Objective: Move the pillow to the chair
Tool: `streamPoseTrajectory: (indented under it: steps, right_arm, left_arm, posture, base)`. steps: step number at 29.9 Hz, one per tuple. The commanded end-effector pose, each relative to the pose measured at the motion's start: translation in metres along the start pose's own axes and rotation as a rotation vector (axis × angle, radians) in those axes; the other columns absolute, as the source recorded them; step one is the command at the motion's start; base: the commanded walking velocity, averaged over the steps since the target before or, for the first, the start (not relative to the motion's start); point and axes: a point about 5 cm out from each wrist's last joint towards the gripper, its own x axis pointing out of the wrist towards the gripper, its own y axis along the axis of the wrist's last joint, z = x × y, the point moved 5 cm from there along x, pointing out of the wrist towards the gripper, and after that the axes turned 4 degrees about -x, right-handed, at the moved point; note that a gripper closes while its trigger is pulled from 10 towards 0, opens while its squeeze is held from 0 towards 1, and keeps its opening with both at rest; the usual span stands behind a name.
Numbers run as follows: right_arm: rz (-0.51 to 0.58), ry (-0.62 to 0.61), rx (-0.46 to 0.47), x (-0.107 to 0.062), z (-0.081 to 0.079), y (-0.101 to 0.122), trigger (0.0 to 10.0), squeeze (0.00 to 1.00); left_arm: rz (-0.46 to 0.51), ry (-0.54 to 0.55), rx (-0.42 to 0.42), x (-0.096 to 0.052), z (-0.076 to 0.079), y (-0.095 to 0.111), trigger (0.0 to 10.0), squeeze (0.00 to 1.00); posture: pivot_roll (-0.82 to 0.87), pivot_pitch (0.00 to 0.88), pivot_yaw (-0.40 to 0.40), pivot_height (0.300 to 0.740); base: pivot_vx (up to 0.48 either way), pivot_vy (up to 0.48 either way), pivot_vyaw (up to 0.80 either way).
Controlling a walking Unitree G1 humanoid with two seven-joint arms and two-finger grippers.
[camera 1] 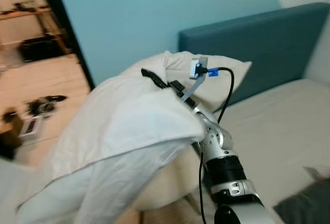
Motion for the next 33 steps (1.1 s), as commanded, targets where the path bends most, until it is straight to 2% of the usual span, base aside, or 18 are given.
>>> streamPoseTrajectory:
  steps: [1,5,6,7,9,11,12,13,24,33]
  right_arm:
    - [0.042,-0.031,-0.057,0.005,0.003,0.012,0.0,0.0]
    - [0.029,-0.067,-0.063,0.004,0.009,0.009,0.0,0.0]
    - [-0.012,-0.145,-0.111,0.001,0.021,0.003,0.0,0.0]
    - [-0.012,-0.145,-0.111,0.001,0.021,0.003,0.0,0.0]
    - [-0.053,-0.22,-0.165,-0.002,0.033,-0.003,0.0,0.0]
    - [-0.065,-0.233,-0.177,-0.003,0.035,-0.005,0.0,0.0]
    - [-0.077,-0.248,-0.182,-0.004,0.037,-0.008,8.4,0.0]
    - [-0.087,-0.26,-0.188,-0.005,0.038,-0.01,10.0,0.0]
    - [-0.181,-0.342,-0.264,-0.011,0.051,-0.027,10.0,0.0]
    - [-0.216,-0.346,-0.299,-0.012,0.052,-0.035,10.0,0.0]
  left_arm:
    - [-0.015,-0.002,0.017,0.0,0.0,-0.004,10.0,0.0]
    - [-0.015,-0.003,0.018,0.0,0.0,-0.005,10.0,0.0]
    - [-0.017,-0.006,0.019,-0.001,0.001,-0.005,10.0,0.0]
    - [-0.017,-0.006,0.019,-0.001,0.001,-0.005,10.0,0.0]
    - [-0.019,-0.011,0.019,-0.001,0.002,-0.005,10.0,0.0]
    - [-0.019,-0.016,0.016,-0.001,0.003,-0.005,10.0,0.0]
    - [-0.02,-0.02,0.013,-0.001,0.004,-0.005,10.0,0.0]
    - [-0.021,-0.022,0.01,-0.001,0.004,-0.005,10.0,0.0]
    - [-0.026,-0.031,-0.005,-0.001,0.006,-0.006,10.0,0.0]
    - [-0.03,-0.017,-0.008,-0.001,0.003,-0.007,10.0,0.0]
  posture:
    - [-0.03,0.032,0.043,0.74]
    - [-0.04,0.032,0.042,0.74]
    - [-0.04,0.032,0.043,0.74]
    - [-0.04,0.032,0.043,0.74]
    - [-0.04,0.032,0.04,0.74]
    - [-0.04,0.033,0.04,0.74]
    - [-0.04,0.034,0.039,0.74]
    - [-0.04,0.034,0.039,0.74]
    - [-0.05,0.033,0.038,0.74]
    - [-0.05,0.023,0.03,0.74]
  base:
    - [0.0,0.0,0.79]
    - [0.0,0.0,0.79]
    - [0.0,0.0,0.79]
    - [0.0,0.0,0.79]
    - [0.0,0.0,0.8]
    - [0.0,0.0,0.0]
    - [0.0,0.0,0.0]
    - [0.0,0.0,0.0]
    - [0.0,-0.422,0.0]
    - [0.0,-0.047,0.0]
